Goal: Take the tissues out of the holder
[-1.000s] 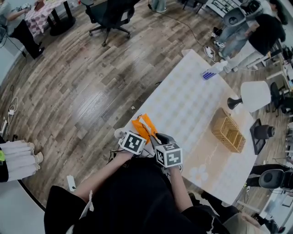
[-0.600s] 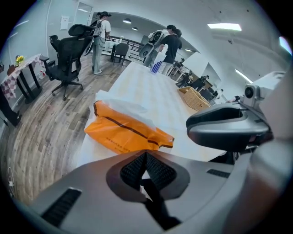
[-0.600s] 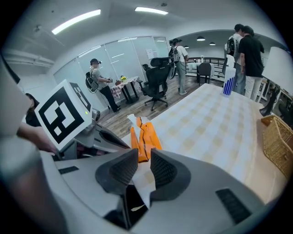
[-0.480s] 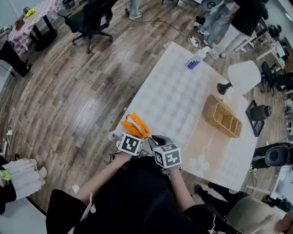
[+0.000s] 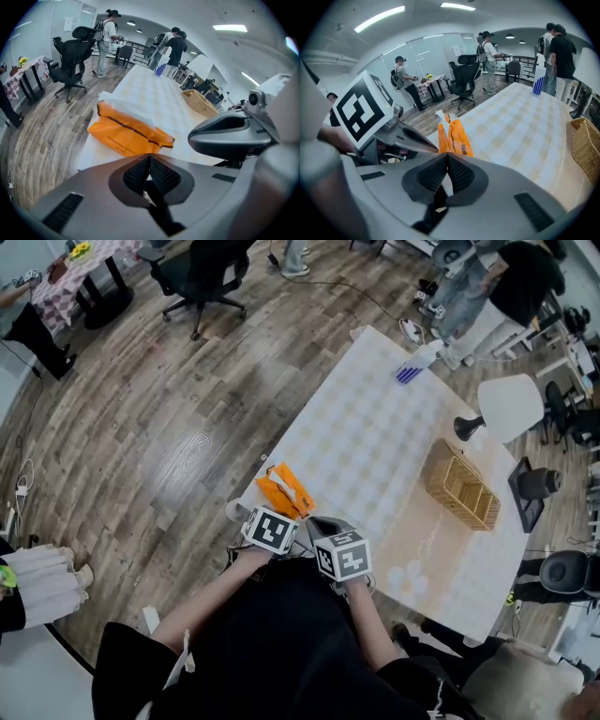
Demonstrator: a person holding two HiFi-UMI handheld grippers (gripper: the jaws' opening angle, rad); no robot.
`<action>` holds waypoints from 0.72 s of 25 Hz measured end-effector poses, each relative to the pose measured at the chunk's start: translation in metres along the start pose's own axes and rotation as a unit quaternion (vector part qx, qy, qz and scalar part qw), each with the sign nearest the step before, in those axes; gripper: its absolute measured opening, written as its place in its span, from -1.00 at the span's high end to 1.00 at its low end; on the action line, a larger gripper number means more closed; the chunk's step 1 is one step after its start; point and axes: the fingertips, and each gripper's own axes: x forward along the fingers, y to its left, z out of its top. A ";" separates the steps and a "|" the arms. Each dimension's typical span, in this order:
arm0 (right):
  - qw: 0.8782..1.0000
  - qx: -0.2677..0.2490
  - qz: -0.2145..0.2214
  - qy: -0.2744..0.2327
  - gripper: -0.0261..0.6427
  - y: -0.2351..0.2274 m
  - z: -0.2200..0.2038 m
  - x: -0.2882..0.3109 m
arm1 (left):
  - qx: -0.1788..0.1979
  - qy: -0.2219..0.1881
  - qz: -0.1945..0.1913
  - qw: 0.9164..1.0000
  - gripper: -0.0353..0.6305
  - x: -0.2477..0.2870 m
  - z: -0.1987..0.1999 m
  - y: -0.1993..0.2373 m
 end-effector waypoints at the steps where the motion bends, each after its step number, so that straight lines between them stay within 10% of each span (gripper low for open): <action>1: 1.000 -0.002 0.002 0.001 0.88 0.001 0.001 0.001 | -0.003 0.000 0.002 1.000 0.89 -0.001 -0.001 0.002; 18: 0.999 0.019 -0.031 0.023 0.89 -0.005 -0.009 0.003 | -0.006 0.002 0.007 1.000 0.89 -0.004 -0.005 0.006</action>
